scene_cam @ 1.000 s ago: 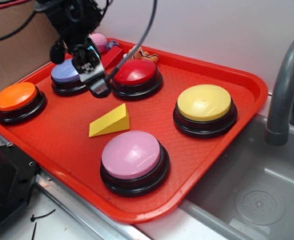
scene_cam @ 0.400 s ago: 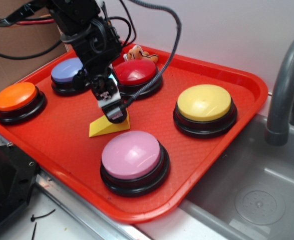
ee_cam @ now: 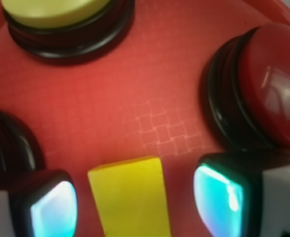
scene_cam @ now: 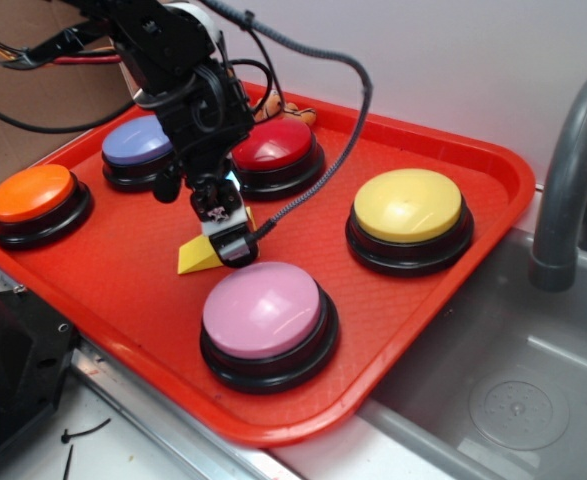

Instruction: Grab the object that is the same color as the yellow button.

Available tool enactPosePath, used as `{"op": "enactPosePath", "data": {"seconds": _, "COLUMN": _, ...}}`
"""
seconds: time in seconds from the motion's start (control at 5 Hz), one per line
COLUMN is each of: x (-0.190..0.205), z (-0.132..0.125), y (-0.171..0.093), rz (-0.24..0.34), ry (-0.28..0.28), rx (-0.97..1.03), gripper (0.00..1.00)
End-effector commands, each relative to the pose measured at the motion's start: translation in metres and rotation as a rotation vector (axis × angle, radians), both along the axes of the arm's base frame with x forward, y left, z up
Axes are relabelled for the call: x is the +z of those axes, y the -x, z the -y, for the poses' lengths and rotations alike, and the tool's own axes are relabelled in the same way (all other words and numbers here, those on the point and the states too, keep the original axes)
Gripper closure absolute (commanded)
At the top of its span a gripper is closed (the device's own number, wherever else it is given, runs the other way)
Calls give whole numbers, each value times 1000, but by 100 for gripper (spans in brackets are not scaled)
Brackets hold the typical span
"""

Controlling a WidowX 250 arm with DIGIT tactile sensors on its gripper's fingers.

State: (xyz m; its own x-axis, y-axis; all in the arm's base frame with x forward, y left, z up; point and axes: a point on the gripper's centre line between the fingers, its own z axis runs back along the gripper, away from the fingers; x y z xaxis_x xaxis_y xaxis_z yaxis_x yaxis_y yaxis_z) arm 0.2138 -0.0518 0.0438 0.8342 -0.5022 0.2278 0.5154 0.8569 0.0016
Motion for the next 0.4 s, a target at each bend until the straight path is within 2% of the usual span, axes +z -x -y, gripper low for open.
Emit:
{"op": "enactPosePath", "data": {"seconds": 0.0, "x": -5, "z": 0, "y": -9, "rz": 1, "ry": -12, "rx": 14, "gripper": 0}}
{"op": "enactPosePath", "data": {"seconds": 0.2, "x": -9, "z": -5, "y": -12, "rz": -11, "ry": -7, "rx": 46, "gripper": 0}}
